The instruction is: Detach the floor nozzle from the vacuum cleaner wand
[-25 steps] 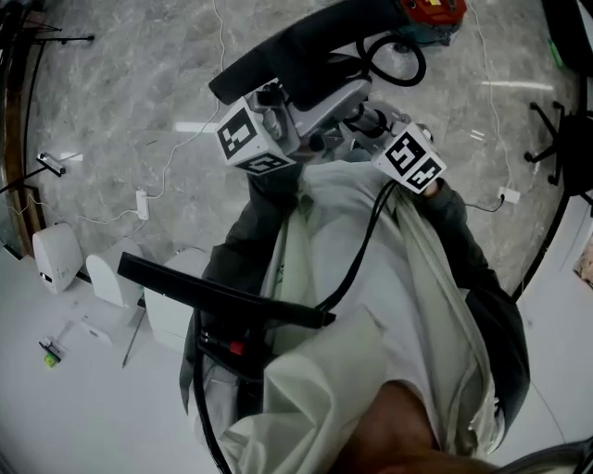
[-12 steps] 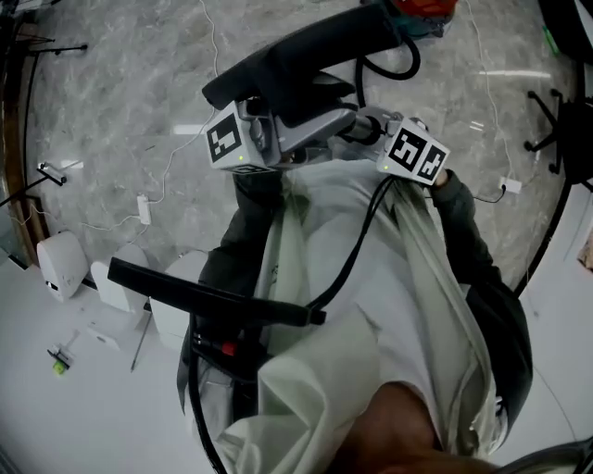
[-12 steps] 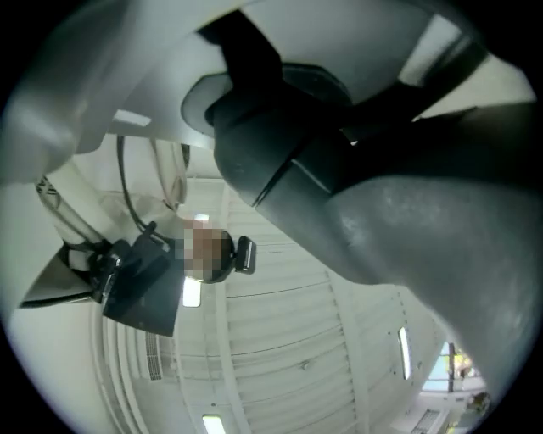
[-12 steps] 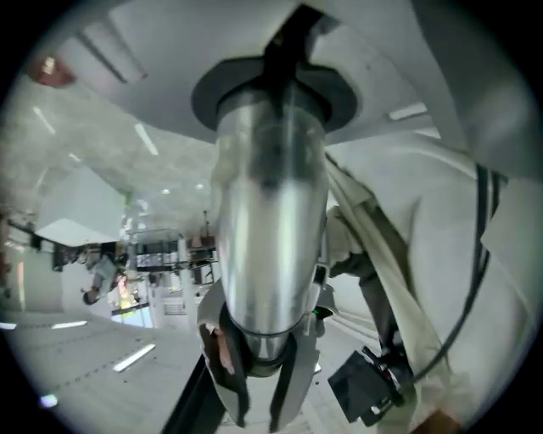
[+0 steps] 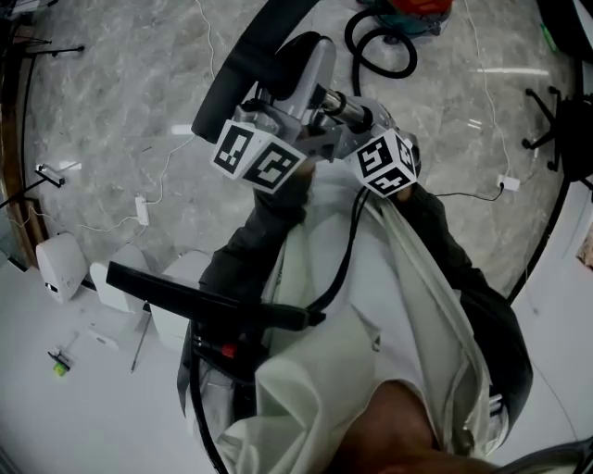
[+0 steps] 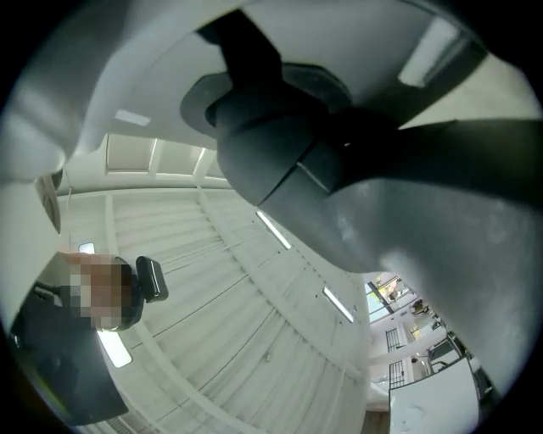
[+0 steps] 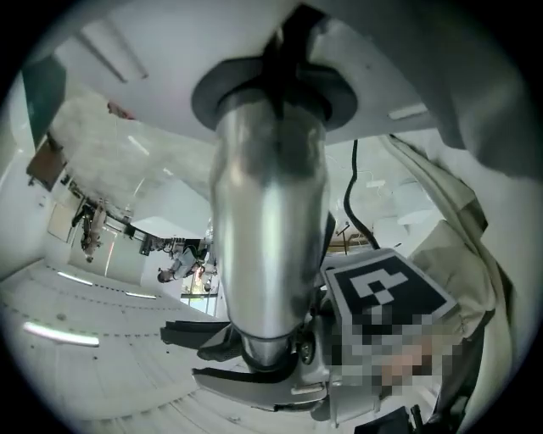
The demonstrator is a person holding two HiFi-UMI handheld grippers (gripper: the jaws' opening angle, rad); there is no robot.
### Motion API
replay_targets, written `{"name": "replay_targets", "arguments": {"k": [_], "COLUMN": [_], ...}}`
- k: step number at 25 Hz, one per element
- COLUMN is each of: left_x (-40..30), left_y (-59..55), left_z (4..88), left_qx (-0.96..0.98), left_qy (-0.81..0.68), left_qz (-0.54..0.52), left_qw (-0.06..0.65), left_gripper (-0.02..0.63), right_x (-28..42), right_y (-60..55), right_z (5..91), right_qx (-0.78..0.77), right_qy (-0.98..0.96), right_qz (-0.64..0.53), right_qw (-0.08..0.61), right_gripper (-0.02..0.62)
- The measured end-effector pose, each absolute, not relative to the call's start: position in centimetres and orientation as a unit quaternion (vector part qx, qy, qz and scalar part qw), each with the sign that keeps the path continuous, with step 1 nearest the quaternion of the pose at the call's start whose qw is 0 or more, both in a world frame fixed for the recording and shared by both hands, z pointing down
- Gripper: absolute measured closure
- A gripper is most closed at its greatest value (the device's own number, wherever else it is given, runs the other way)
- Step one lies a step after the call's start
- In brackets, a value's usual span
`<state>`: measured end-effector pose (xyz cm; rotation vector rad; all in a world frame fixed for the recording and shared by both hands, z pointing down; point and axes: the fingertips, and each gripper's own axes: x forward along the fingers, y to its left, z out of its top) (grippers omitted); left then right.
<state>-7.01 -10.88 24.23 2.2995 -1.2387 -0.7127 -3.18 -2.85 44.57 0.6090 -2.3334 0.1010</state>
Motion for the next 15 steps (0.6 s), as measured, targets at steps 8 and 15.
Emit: {"name": "replay_targets", "arguments": {"k": [8,15], "left_x": [-3.3,-6.0], "left_y": [-3.1,-8.3], "left_z": [19.7,21.5], "left_qx": [0.936,0.885], "left_qy": [-0.109,-0.311], "left_qz": [-0.320,-0.312], "left_qw": [0.093,0.153], "left_gripper": [0.529,0.528], "right_x": [-3.5,-3.9], "right_y": [3.3,-1.6], "right_z": [42.5,43.6], "right_qx": [-0.082,0.144], "right_qy": [-0.953,-0.934], "right_qz": [0.079,0.039], "right_qw": [0.281,0.326], "right_gripper": [0.554,0.557]}}
